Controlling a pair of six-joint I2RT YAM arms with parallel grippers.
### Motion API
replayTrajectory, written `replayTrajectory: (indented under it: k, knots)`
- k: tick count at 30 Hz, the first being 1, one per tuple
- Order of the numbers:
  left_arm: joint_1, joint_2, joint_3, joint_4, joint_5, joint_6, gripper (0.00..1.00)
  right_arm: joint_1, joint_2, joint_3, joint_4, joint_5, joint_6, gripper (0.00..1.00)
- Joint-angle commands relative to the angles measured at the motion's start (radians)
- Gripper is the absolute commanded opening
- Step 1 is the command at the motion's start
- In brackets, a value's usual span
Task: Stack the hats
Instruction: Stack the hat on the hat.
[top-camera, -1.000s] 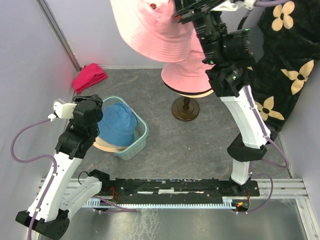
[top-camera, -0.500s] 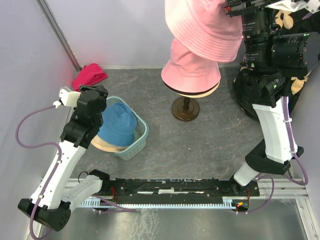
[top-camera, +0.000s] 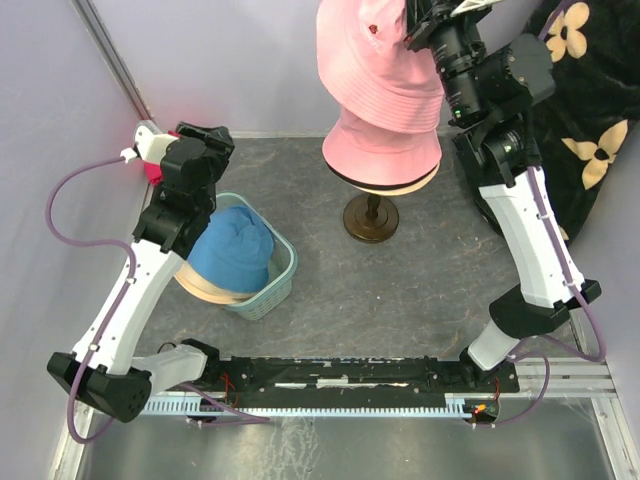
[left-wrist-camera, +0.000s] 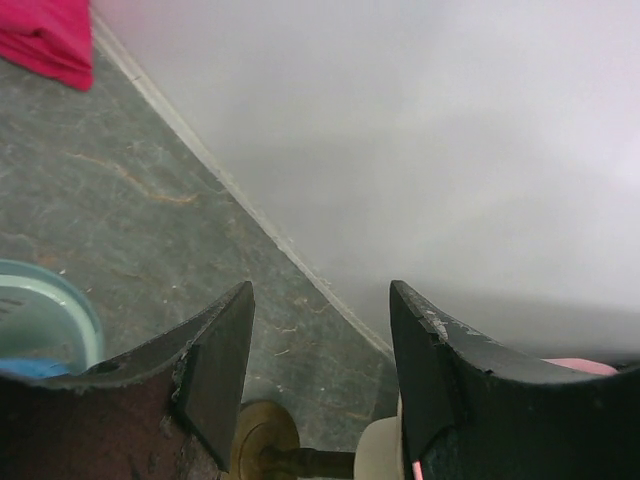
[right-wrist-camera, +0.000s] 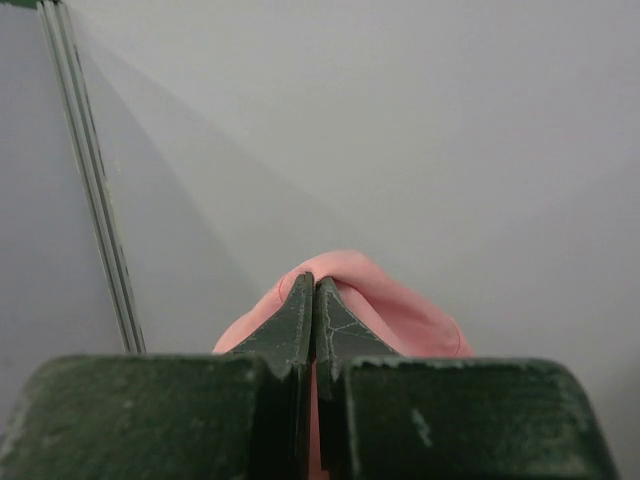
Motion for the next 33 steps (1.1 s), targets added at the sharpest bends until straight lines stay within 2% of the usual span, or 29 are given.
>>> replayTrajectory:
  k: [1, 4, 15, 22, 33]
  knots:
    - [-0.015, 0.035, 0.095, 0.096, 0.019, 0.097, 0.63, -0.007, -0.051, -0.073, 0.025, 0.023, 0.034, 0.02]
    - [-0.021, 0.059, 0.130, 0.104, 0.054, 0.115, 0.63, -0.006, -0.076, -0.130, 0.029, 0.027, 0.033, 0.02]
    - [-0.043, 0.104, 0.179, 0.152, 0.112, 0.143, 0.64, -0.016, -0.079, -0.154, -0.036, 0.004, 0.040, 0.02]
    - [-0.047, 0.136, 0.154, 0.314, 0.256, 0.154, 0.66, -0.017, -0.072, -0.154, -0.093, -0.026, 0.059, 0.02]
    - [-0.060, 0.238, 0.214, 0.461, 0.423, 0.183, 0.67, -0.028, -0.026, -0.122, -0.177, -0.059, 0.075, 0.02]
